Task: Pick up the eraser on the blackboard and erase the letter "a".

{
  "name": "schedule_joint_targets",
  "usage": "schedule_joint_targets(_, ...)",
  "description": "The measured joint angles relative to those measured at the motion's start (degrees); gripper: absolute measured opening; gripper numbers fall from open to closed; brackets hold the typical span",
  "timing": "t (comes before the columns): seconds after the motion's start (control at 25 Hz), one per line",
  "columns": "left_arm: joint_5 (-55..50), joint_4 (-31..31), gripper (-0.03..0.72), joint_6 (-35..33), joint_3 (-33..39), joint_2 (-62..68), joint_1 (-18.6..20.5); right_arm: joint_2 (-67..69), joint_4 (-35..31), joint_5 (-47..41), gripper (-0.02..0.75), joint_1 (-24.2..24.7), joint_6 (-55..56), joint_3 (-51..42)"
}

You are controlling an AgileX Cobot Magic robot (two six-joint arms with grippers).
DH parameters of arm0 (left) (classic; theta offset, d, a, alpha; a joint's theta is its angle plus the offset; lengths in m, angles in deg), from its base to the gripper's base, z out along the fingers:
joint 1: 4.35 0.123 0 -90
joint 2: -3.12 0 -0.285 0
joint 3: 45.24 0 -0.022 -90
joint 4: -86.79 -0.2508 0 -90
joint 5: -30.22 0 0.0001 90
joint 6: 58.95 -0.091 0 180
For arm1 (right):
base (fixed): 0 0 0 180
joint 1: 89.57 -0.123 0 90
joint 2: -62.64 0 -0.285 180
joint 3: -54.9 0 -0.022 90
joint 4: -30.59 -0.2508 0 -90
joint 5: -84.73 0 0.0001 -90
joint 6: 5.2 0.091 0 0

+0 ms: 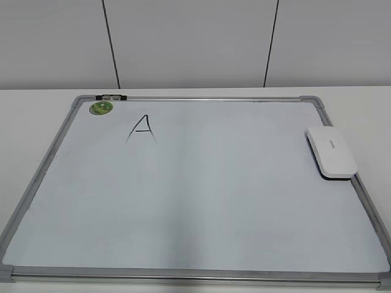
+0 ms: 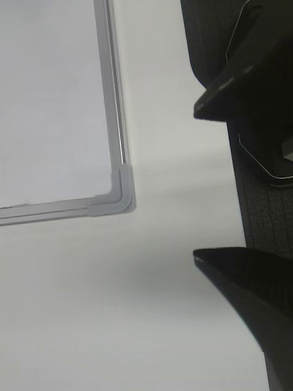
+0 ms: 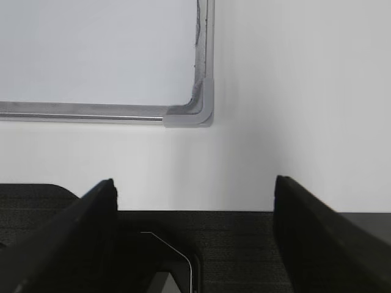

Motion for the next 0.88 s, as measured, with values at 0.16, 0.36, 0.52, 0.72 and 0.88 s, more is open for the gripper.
schedule_joint_targets(0.16,0.8,0.0,0.476,0.0,0.2,0.0,0.0,0.0,0.0,0.2,0.587,0.0,0.0,0.0)
schedule_joint_targets(0.36,0.8,0.0,0.476,0.1,0.2,0.0,0.0,0.0,0.0,0.3,0.587,0.0,0.1,0.0)
schedule_joint_targets(0.52,0.8,0.0,0.474,0.1,0.2,0.0,0.0,0.0,0.0,0.4,0.587,0.0,0.1,0.0)
schedule_joint_targets(0.72,0.8,0.0,0.462,0.1,0.2,0.0,0.0,0.0,0.0,0.4,0.587,0.0,0.1,0.0)
schedule_joint_targets(0.88,0.8,0.0,0.461,0.1,0.2,0.0,0.0,0.0,0.0,0.4,0.587,0.0,0.1,0.0)
